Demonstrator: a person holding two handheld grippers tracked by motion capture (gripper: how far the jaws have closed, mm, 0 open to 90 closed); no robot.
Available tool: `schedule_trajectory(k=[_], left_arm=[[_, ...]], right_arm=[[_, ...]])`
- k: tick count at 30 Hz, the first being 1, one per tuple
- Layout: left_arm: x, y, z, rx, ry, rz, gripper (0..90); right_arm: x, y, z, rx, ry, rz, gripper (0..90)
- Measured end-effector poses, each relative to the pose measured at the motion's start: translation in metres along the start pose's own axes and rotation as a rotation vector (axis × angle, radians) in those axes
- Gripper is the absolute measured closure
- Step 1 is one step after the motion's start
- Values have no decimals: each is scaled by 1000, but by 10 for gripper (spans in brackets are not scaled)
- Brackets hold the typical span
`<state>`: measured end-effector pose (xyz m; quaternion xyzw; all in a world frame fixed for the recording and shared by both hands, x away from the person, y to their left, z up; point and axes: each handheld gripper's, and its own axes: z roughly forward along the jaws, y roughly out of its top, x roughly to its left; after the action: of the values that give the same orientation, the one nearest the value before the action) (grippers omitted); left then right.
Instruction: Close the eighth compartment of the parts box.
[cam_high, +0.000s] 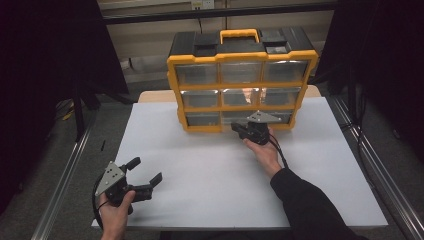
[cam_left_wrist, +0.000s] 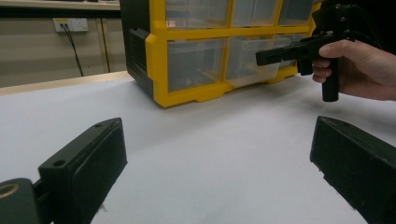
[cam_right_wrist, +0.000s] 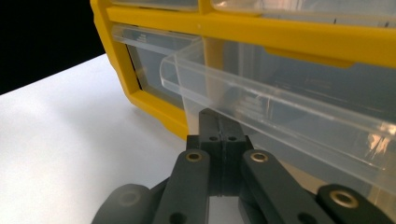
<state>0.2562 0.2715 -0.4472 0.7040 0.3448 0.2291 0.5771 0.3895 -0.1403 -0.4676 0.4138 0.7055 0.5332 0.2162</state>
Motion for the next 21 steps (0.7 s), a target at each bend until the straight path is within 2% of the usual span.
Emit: schedule_trajectory(k=[2,3,4,6,11,16,19,20,21], left_arm=[[-1,0,0,2,7,-2,35],[-1,0,1,-8,2,-14,35],[0,0,0,2,-1,0,35],[0,0,0,2,-1,-1,35],[0,0,0,3,-1,0,35],[-1,0,0,4,6,0,35],[0,0,0,2,0,0,35],[-2,0,1,-7,6,-14,35],[0,0,0,3,5,-1,35]], right_arm=[[-2,-1,1,7,-4,-11,900],[-1,-1,1,-1,-2,8,900],[-2,-1,1,-3,-5,4,900],[-3,-1,2,4,-7,-15,900],[-3,1,3,-5,-13,-1,900],[-4,1,4,0,-15,-20,900],[-4,1,6,-7,-12,-11,900],[-4,1,7,-5,-15,-11,900],[-4,1,7,-3,-15,-14,900]])
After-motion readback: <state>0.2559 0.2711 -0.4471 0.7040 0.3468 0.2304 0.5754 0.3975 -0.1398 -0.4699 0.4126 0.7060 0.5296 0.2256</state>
